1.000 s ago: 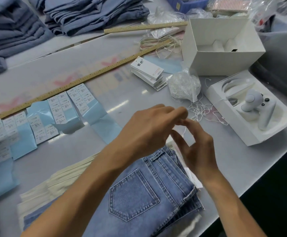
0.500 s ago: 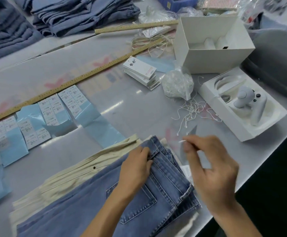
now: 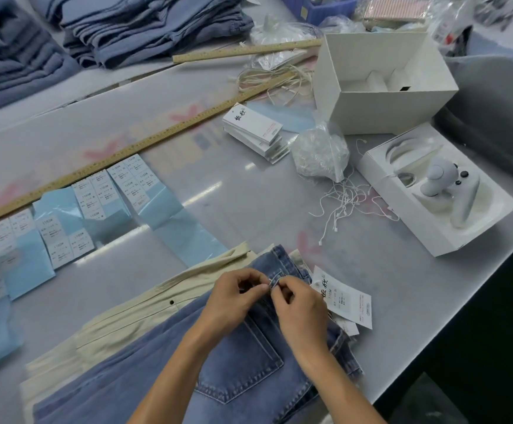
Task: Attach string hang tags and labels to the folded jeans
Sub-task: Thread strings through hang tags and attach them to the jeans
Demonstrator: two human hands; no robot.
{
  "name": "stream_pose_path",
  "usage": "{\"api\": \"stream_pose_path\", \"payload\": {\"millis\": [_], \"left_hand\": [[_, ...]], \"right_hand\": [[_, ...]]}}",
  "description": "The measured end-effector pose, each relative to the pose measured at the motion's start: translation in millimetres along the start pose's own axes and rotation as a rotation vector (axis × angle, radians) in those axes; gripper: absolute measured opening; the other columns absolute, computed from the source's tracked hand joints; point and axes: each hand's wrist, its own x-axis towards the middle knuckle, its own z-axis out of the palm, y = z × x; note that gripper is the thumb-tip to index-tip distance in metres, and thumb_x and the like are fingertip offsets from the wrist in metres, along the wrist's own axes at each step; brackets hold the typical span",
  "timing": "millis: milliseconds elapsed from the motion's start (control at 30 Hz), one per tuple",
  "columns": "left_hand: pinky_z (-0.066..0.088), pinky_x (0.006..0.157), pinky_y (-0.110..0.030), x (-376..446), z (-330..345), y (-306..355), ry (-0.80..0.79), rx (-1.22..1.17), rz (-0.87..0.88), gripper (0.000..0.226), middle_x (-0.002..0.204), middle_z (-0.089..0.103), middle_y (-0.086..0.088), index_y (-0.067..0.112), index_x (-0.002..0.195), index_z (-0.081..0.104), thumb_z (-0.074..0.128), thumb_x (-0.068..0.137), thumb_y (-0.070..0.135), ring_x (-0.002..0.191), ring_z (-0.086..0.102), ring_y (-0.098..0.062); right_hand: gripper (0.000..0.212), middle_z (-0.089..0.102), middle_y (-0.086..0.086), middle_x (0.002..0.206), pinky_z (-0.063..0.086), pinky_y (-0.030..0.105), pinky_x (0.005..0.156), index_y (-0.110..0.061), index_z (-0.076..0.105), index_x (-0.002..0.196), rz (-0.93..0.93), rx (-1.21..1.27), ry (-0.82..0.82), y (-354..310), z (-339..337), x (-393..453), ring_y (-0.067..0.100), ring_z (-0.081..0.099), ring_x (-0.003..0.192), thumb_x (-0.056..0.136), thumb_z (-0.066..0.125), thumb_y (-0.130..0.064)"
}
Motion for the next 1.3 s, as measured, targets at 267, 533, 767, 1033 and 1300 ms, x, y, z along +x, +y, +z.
{"api": "stream_pose_path", "payload": {"millis": [267, 533, 767, 1033, 1300], "left_hand": [[0.048, 0.074, -0.015, 8, 4, 0, 0.024, 0.337, 0.093, 0.024, 0.089, 0.072, 0.013, 0.023, 0.103, 0.08, 0.071, 0.09, 0.005, 0.082, 0.065, -0.003], [0.046, 0.073, -0.023, 14, 8, -2, 0.05, 0.493, 0.341, 0.015, 0.088, 0.062, 0.011, 0.015, 0.098, 0.074, 0.071, 0.09, 0.002, 0.08, 0.057, -0.009], [0.051, 0.08, -0.026, 13, 1, -10, -0.015, 0.44, 0.364, 0.026, 0.104, 0.066, 0.008, 0.017, 0.11, 0.078, 0.072, 0.09, 0.001, 0.092, 0.062, -0.009], [0.051, 0.066, -0.023, 9, 6, -11, 0.127, 0.112, 0.199, 0.016, 0.085, 0.072, 0.01, 0.025, 0.088, 0.072, 0.067, 0.097, 0.013, 0.077, 0.066, -0.007], [0.052, 0.054, -0.022, -3, -39, 4, 0.453, -0.674, 0.033, 0.009, 0.102, 0.076, -0.019, 0.015, 0.09, 0.074, 0.067, 0.093, 0.02, 0.072, 0.067, -0.019]], "right_hand": [[0.006, 0.071, -0.009, 0.078, 0.047, 0.022, 0.064, -0.017, 0.078, 0.089, 0.037, 0.143, -0.049, 6, 3, -7, 0.008, 0.06, 0.071, 0.091, 0.072, -0.016], [0.018, 0.07, -0.015, 0.072, 0.048, 0.027, 0.061, -0.029, 0.075, 0.076, 0.206, 0.283, -0.05, 9, 5, 1, 0.009, 0.063, 0.071, 0.091, 0.072, -0.019], [0.015, 0.07, -0.016, 0.069, 0.048, 0.023, 0.058, -0.03, 0.077, 0.08, 0.212, 0.26, -0.058, 9, 6, 4, 0.006, 0.064, 0.068, 0.092, 0.071, -0.022], [0.018, 0.068, -0.007, 0.094, 0.052, 0.028, 0.07, -0.021, 0.074, 0.111, -0.093, -0.072, -0.069, -3, -22, -5, 0.009, 0.062, 0.079, 0.097, 0.063, -0.023], [0.033, 0.057, -0.008, 0.115, 0.06, 0.022, 0.077, -0.019, 0.064, 0.131, -0.1, 0.004, 0.039, 31, -62, 8, 0.016, 0.06, 0.107, 0.099, 0.058, -0.018]]}}
